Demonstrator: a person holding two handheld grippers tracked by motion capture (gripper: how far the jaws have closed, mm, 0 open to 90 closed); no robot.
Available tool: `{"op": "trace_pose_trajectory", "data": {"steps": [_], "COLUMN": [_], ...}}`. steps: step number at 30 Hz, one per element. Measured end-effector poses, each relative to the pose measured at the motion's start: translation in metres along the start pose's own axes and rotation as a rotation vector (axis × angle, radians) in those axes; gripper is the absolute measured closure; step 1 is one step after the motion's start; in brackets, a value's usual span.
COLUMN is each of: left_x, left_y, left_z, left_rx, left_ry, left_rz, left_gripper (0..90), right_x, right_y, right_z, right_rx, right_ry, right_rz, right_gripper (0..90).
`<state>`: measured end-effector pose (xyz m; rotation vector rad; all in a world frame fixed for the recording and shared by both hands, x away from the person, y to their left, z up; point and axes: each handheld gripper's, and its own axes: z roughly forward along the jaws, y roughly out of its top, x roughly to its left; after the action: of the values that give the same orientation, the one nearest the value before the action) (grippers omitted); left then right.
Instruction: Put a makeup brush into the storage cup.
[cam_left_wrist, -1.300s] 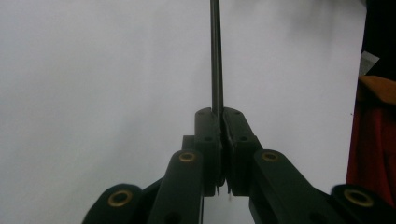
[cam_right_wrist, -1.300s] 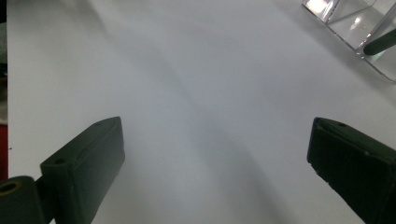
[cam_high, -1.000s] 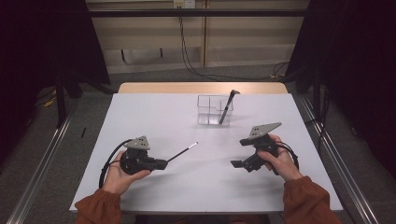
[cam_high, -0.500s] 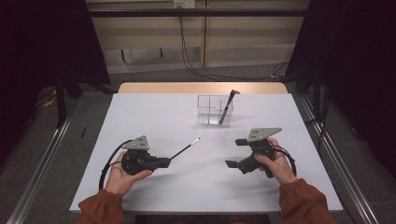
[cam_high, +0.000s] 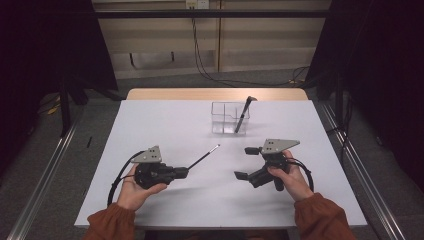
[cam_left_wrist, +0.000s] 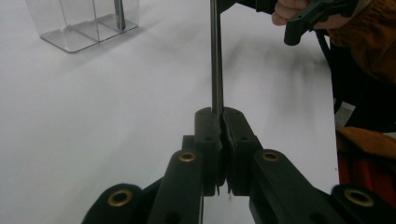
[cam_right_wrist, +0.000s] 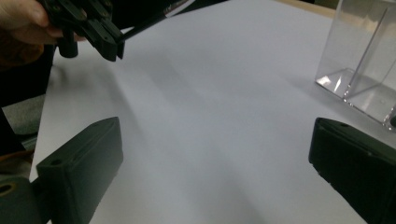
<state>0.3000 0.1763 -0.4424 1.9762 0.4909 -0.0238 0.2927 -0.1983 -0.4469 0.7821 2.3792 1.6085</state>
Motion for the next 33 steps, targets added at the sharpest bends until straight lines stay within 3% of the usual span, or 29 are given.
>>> {"op": "trace_pose_trajectory", "data": {"steps": [5, 10, 19, 25, 28, 30, 33], "left_x": [-0.001, -0.001, -0.003, -0.005, -0.005, -0.006, -0.008], "left_y": [-0.001, 0.0, 0.002, 0.005, 0.007, 0.008, 0.01], "left_z": [0.002, 0.004, 0.01, 0.012, 0.016, 0.019, 0.023], "left_rx": [-0.03, -0.048, -0.077, -0.102, -0.103, -0.1, -0.106], "left_ry": [-0.001, 0.001, 0.002, -0.005, -0.011, -0.015, -0.023], "left_rz": [0.008, -0.003, 0.012, 0.009, 0.015, 0.018, 0.019], "left_gripper": [85.6, 85.6, 85.6, 85.5, 85.6, 85.6, 85.5], "right_x": [0.002, 0.004, 0.01, 0.013, 0.013, 0.014, 0.016], "right_y": [0.003, 0.004, 0.01, 0.016, 0.02, 0.021, 0.023], "right_z": [0.002, 0.005, 0.013, 0.019, 0.021, 0.022, 0.023], "right_rx": [-0.051, -0.059, -0.091, -0.098, -0.118, -0.144, -0.14], "right_ry": [0.01, 0.024, 0.031, 0.076, 0.091, 0.127, 0.131], "right_rz": [0.009, -0.001, -0.008, 0.005, 0.004, 0.002, -0.003], "right_gripper": [2.9, 3.2, 6.3, 5.7, 5.7, 5.2, 5.4]}}
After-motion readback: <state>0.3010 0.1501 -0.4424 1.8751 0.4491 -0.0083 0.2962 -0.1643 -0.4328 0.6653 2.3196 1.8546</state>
